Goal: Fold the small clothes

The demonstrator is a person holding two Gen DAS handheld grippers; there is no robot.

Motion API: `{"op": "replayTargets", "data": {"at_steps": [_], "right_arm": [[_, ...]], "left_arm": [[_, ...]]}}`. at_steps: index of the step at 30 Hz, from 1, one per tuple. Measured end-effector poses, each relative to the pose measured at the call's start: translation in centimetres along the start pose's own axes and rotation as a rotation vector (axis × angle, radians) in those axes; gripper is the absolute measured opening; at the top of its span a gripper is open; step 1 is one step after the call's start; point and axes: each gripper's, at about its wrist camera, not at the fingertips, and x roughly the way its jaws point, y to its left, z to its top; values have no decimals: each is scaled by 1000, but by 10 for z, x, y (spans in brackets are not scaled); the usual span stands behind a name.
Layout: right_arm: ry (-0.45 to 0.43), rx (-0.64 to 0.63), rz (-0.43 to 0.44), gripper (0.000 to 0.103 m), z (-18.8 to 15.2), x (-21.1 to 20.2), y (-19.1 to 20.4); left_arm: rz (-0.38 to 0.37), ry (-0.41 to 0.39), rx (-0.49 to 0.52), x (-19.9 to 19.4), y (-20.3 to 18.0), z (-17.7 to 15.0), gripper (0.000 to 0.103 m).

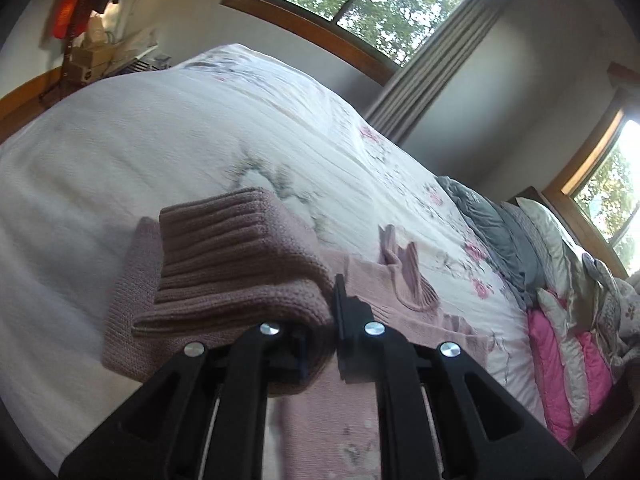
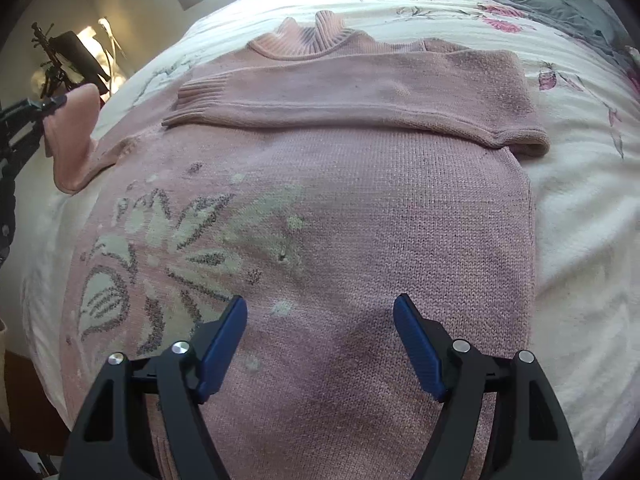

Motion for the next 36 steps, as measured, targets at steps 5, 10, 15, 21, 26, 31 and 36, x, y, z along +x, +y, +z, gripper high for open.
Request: {"op": "replayTargets", "data": {"at_steps": [5, 10, 15, 21, 26, 31, 36], "right_arm": [[4, 18, 2, 76, -2, 3, -6], [10, 17, 5, 76, -5, 6, -9], [15, 18, 5, 76, -4, 9, -10], [27, 20, -2, 78, -2, 14, -11], [40, 13, -3, 79, 11, 18, -6], [32, 7, 51, 79, 37, 18, 10], [16, -25, 130, 79, 75, 20, 46]], "left_arm": [[-64, 74, 64, 42, -50, -26, 9], [-22, 172, 86, 82, -50, -49, 9], [12, 258, 23, 112, -21, -65, 10], [-10, 320, -24, 120, 6, -85, 17], [-120, 364, 13, 92, 11, -89, 24], [-117, 275, 52, 46, 26, -65, 29], [65, 210, 78, 51, 51, -28, 34]]}}
